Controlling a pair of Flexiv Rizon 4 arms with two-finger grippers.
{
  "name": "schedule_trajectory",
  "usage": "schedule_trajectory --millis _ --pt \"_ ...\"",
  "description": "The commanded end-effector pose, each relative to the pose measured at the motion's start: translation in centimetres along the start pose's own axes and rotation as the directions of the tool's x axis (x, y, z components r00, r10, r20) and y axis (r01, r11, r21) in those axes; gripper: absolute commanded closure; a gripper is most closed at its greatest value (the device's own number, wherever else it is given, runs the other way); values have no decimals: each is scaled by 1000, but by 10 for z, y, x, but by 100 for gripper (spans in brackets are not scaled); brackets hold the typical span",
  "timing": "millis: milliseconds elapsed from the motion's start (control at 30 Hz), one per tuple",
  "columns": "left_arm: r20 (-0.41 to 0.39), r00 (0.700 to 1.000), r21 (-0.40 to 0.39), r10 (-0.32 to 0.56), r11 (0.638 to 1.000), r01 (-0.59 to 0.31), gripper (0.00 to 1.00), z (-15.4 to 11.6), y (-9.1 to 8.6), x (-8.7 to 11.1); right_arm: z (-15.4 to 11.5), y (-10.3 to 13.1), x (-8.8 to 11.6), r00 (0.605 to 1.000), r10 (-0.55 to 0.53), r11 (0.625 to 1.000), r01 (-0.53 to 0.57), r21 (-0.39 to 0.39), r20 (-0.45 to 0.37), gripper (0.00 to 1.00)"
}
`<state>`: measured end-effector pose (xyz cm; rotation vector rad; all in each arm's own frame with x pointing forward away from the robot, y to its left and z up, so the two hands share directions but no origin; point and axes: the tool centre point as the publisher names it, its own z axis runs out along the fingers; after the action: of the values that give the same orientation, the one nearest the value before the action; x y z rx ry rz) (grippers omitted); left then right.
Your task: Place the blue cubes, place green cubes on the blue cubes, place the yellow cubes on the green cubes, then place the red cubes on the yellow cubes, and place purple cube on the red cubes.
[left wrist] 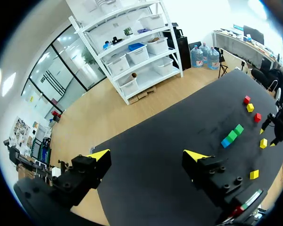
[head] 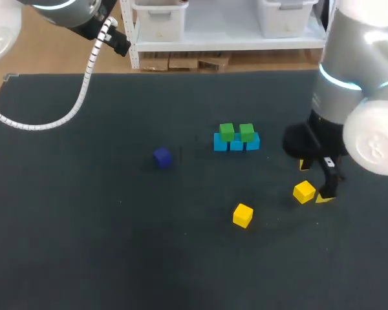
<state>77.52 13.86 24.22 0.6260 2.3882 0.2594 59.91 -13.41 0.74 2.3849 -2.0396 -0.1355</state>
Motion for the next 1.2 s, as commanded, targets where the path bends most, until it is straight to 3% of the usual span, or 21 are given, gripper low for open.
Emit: schedule_trajectory --millis 33,433,467,533,700,733,800,1000,1200 --pt "1 1000 1 1 1000 -1 0 0 0 0 7 -5 -7 999 -32 999 32 27 3 0" --pt "1 1000 1 1 1000 -1 0 0 0 0 7 -8 -12 998 -59 998 60 28 -18 0" --pt "1 1000 1 1 1000 -1 0 0 0 0 7 -7 -11 998 -59 998 59 28 -16 5" --pt "1 1000 1 1 1000 -1 0 0 0 0 8 -6 -11 998 -57 998 57 27 -16 50" --pt "1 1000 1 1 1000 -1 0 0 0 0 10 -4 -11 999 -49 998 49 25 -14 64" --pt "1 1000 1 1 1000 -1 0 0 0 0 10 -4 -11 999 -47 999 47 27 -12 70" --pt "1 1000 1 1 1000 -1 0 0 0 0 10 -4 -12 999 -46 999 46 28 -3 98" --pt "1 1000 1 1 1000 -1 0 0 0 0 11 -4 -13 1000 14 1000 -14 -1 22 100" --pt "1 1000 1 1 1000 -1 0 0 0 0 -18 -2 -33 999 33 999 -35 30 40 100"
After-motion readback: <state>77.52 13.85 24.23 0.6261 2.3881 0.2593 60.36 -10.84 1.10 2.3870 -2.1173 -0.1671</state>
